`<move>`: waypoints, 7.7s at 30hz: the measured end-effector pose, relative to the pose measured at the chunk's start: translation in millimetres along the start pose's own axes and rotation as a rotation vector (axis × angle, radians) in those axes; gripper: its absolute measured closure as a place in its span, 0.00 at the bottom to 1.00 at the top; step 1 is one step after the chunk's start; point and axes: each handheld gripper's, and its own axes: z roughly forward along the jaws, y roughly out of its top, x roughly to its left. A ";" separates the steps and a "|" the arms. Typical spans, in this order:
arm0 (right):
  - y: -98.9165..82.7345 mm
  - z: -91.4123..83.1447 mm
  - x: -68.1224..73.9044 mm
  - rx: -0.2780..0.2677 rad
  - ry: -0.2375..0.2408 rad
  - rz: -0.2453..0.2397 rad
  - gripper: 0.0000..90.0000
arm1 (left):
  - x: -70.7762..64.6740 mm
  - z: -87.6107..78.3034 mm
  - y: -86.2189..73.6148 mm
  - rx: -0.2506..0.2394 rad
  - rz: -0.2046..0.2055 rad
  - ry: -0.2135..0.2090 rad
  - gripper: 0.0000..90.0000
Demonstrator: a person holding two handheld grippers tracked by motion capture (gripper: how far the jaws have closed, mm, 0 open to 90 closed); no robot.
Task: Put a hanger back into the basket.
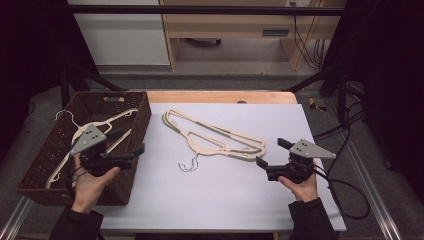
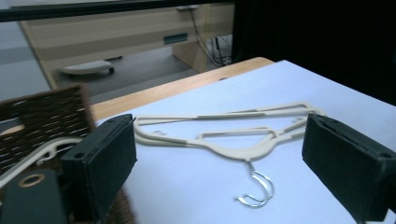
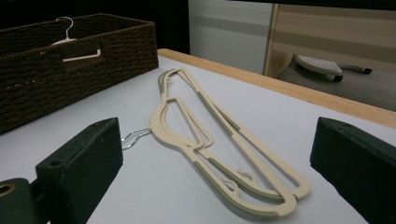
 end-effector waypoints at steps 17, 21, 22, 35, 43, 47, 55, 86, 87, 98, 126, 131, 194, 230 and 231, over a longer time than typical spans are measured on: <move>0.2 -0.8 0.3 -0.007 0.016 -0.003 0.04 | -53.8 98.1 -15.3 0.173 0.039 -0.086 0.15; -0.2 0.0 0.9 -0.001 0.016 -0.002 0.04 | -55.1 123.9 -28.9 0.231 0.001 -0.086 0.19; -0.3 0.1 1.0 0.000 0.016 -0.002 0.04 | -55.7 128.5 -31.2 0.239 0.008 -0.080 0.19; -1.0 1.9 0.8 0.004 0.020 -0.009 0.04 | -51.5 179.2 -65.0 0.376 -0.012 -0.053 0.37; -1.8 3.6 1.6 0.010 0.026 -0.009 0.05 | -51.8 192.4 -77.8 0.444 0.015 -0.056 0.58; -1.9 3.7 1.8 0.014 0.027 -0.011 0.05 | -51.3 196.5 -82.4 0.464 0.009 -0.067 0.68; -1.7 3.6 1.6 0.012 0.028 -0.009 0.05 | -56.2 199.6 -84.5 0.475 0.060 -0.052 0.82; -5.4 36.9 12.0 0.080 0.077 -0.032 0.08 | -57.1 184.1 -65.4 0.474 0.011 -0.002 0.99; -4.9 42.0 14.0 0.084 0.082 -0.030 0.08 | -56.2 182.4 -63.7 0.488 0.018 -0.007 0.99; 3.7 98.2 40.2 0.116 0.136 -0.064 0.11 | -63.3 172.6 -41.5 0.523 0.054 -0.005 0.99; -23.5 176.4 69.4 0.285 0.129 -0.209 0.64 | -80.4 164.6 -5.8 0.511 0.086 -0.047 0.99; -26.5 177.7 69.7 0.288 0.142 -0.244 0.76 | -83.4 164.8 -6.1 0.509 0.096 -0.043 0.99; 8.8 72.5 83.3 0.272 0.548 -0.289 0.96 | -101.2 86.3 -35.4 0.259 0.265 -0.314 0.43; 8.5 58.8 72.3 0.184 0.356 -0.279 0.47 | -108.4 71.4 -36.5 0.330 0.148 -0.369 0.96; 9.6 55.4 68.1 0.166 0.346 -0.263 0.45 | -105.1 69.2 -36.5 0.325 0.138 -0.360 0.96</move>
